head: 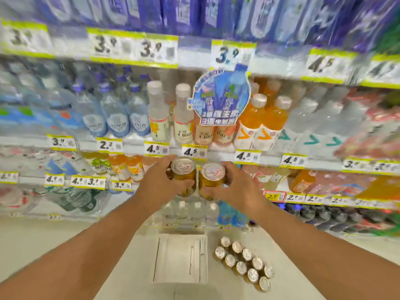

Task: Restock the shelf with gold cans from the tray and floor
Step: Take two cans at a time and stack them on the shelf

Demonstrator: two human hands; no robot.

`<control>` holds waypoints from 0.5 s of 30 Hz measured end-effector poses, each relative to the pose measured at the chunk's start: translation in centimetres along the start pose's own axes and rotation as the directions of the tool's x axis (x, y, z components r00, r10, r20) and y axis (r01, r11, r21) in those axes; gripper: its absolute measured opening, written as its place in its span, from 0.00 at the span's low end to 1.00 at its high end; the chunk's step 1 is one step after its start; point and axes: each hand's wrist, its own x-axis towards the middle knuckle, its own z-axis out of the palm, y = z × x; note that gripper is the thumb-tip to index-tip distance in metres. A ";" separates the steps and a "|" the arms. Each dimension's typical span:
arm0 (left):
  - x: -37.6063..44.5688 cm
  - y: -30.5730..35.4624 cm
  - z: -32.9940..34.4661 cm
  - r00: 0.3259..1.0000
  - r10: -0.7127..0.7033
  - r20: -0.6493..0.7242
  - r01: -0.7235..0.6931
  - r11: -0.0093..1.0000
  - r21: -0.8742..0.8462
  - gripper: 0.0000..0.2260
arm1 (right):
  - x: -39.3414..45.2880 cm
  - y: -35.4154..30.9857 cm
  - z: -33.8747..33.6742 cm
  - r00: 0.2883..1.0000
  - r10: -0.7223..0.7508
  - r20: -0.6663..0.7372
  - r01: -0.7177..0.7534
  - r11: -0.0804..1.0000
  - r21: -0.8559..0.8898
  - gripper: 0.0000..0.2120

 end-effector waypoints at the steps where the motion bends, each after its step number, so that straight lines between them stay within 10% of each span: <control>1: 0.2 2.9 -0.8 1.000 0.008 -0.003 -0.008 1.000 -0.001 0.28 | -0.1 -2.8 -1.6 1.000 -0.020 -0.005 0.020 1.000 0.007 0.30; 15: 0.2 33.3 -9.0 0.972 0.202 -0.122 -0.195 0.979 0.066 0.19 | -3.6 -27.6 -17.8 0.974 -0.225 -0.022 0.225 0.974 0.015 0.23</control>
